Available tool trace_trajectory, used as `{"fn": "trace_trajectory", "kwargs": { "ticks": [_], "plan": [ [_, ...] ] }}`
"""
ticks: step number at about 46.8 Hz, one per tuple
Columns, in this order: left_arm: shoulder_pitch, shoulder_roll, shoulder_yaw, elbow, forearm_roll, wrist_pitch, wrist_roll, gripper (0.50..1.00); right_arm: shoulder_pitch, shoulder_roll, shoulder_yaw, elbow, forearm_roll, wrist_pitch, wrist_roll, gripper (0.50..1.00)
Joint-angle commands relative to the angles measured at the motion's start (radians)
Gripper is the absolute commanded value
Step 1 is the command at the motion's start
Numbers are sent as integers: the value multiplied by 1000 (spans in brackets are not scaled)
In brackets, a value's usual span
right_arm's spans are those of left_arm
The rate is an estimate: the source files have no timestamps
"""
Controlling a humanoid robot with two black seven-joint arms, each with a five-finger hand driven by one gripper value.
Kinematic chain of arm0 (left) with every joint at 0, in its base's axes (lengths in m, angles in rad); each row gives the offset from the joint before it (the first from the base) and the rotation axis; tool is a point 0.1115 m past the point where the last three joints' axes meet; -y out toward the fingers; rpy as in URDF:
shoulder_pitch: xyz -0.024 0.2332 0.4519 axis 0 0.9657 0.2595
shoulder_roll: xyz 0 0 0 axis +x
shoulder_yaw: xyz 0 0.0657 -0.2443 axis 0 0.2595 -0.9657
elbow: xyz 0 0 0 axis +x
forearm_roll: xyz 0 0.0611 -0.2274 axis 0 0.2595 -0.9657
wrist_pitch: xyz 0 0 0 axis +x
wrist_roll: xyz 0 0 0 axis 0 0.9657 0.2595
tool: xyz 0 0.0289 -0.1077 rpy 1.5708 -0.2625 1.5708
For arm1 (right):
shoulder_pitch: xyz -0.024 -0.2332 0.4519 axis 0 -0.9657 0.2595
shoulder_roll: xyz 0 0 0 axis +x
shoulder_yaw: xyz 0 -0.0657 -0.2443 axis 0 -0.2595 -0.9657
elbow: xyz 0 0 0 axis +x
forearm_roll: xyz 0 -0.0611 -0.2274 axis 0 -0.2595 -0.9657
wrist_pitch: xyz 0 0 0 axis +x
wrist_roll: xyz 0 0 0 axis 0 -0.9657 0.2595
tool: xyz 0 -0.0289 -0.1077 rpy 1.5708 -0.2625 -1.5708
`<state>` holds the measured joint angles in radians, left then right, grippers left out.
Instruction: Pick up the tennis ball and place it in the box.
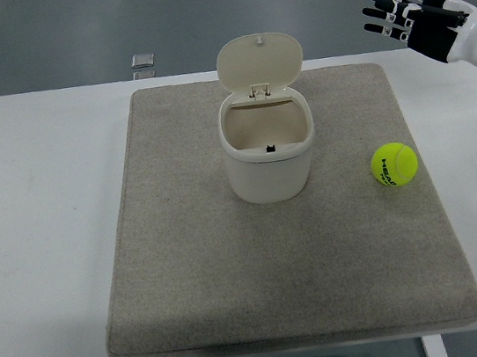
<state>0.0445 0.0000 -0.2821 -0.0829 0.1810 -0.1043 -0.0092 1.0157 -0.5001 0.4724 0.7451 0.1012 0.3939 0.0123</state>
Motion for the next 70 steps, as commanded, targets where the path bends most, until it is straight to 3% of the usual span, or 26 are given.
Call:
{"fn": "trace_trajectory", "kwargs": {
  "ticks": [1, 48, 70],
  "plan": [
    [0, 0, 0, 0, 0, 0, 0, 992, 0, 0, 0, 0, 0, -3, 0, 915],
    [-2, 0, 0, 0, 0, 0, -2, 992, 0, -17, 0, -3, -12, -32, 5, 915],
    [-2, 0, 0, 0, 0, 0, -2, 992, -5, -18, 2, 0, -129, -12, 12, 913]
  ]
}}
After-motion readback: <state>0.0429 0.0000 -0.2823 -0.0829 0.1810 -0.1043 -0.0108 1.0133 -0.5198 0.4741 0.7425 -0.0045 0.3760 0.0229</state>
